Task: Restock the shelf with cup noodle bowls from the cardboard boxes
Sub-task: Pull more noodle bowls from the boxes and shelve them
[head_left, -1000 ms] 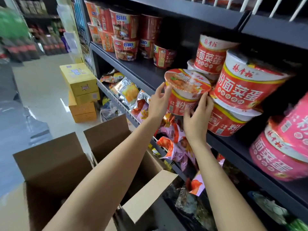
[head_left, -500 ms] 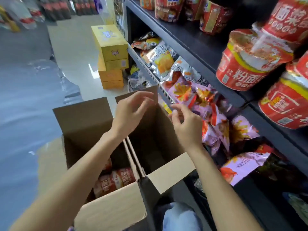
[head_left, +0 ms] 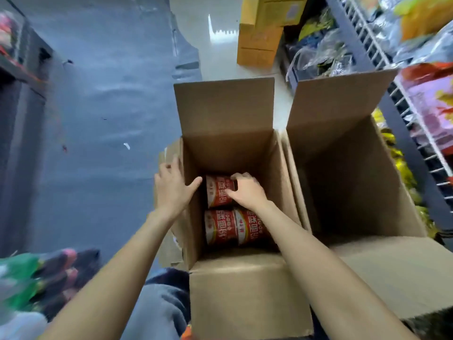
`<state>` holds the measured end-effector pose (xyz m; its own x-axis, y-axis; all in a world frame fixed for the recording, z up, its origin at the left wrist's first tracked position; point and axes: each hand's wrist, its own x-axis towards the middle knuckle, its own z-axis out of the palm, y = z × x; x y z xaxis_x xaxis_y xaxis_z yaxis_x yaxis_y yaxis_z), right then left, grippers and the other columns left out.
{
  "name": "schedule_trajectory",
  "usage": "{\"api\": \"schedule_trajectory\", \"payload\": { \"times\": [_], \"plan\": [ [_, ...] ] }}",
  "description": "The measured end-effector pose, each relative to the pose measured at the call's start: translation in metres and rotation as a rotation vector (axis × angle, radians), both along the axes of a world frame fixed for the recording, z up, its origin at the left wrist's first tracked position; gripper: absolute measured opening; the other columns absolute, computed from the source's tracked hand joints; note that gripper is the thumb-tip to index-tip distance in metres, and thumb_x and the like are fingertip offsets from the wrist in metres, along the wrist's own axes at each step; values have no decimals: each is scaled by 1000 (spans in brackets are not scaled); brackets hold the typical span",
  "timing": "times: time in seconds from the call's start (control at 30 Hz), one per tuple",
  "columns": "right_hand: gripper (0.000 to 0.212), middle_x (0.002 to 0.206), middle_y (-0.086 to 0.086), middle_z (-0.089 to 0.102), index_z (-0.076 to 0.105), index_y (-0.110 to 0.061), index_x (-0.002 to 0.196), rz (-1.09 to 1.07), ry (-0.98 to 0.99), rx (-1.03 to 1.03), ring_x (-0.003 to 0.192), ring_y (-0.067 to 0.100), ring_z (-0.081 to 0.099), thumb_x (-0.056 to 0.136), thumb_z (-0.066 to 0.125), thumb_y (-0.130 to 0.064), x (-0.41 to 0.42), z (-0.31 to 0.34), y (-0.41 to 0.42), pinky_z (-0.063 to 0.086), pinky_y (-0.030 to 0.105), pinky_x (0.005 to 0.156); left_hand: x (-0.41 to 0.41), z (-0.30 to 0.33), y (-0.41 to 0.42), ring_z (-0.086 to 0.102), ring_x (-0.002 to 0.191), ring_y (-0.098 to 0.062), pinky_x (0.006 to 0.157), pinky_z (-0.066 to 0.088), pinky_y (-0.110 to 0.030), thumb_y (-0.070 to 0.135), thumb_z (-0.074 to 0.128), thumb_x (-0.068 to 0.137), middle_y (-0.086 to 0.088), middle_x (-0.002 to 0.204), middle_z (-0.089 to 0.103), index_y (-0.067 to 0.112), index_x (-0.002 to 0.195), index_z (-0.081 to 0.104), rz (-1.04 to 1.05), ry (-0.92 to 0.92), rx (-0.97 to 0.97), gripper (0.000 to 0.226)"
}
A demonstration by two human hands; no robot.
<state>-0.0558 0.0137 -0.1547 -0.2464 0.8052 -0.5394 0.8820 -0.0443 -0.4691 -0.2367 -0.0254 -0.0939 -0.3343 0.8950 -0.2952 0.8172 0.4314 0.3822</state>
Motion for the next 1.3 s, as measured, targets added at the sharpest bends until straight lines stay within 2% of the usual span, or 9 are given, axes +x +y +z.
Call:
{"api": "schedule_trajectory", "payload": {
  "times": [0.2,0.37,0.6,0.8,0.93,1.0,1.07,1.13,1.3],
  "plan": [
    [88,152,21,19,18,-18,150,-163,-115,-194,137,44,23,83,60,-57,-56,-113,24,29,56,107,-33,-30,9,61,83,-20,77,46,-35,40,69,82,1,116,50,22,142,38,-38,-100,76,70],
    [117,156,23,-11,-14,-35,149,-233,-153,-259,141,48,5,71,66,-68,-86,-172,31,19,68,107,-36,-39,4,53,81,-2,72,46,-30,41,63,86,15,112,43,30,144,32,-35,-191,68,67],
    [109,156,22,-8,-3,-33,151,-249,-189,-311,141,49,2,75,71,-55,-85,-183,37,23,61,108,-35,-43,6,52,90,-1,74,48,-32,47,61,87,17,112,43,35,143,30,-29,-223,76,65],
    [99,152,19,6,17,-34,144,-291,-145,-63,135,47,16,67,78,-44,-34,-63,8,31,59,105,-36,-36,8,55,107,-14,85,50,-41,50,67,82,3,124,47,26,145,32,-41,-209,70,75],
    [86,147,9,21,30,-30,136,-420,87,142,133,33,27,66,79,-41,10,54,-37,34,46,106,-19,-3,-8,28,138,-26,113,26,-37,57,72,75,-10,147,32,11,147,30,6,-262,180,95],
    [80,136,4,37,37,-30,130,-579,337,153,125,21,43,65,81,-41,30,110,-56,44,38,100,0,29,-23,25,141,-21,113,22,-31,59,74,71,-8,151,28,13,147,28,40,-469,206,100],
    [76,126,6,50,40,-28,128,-761,624,99,112,18,58,66,82,-40,48,160,-76,56,32,80,21,63,-39,30,141,-16,111,26,-27,61,77,66,-5,154,28,18,150,19,36,-835,125,111],
    [75,121,7,57,38,-27,130,-875,797,43,103,17,63,69,79,-41,65,203,-96,56,24,64,41,92,-52,38,137,-10,111,33,-27,57,76,58,2,151,34,25,152,9,-75,-1080,62,120],
    [74,121,2,61,40,-25,134,-917,1013,54,110,24,62,73,71,-55,109,283,-132,56,46,84,101,169,-62,41,133,0,106,40,-21,35,90,54,34,138,38,24,150,-9,-462,-1175,315,138]
  ]
}}
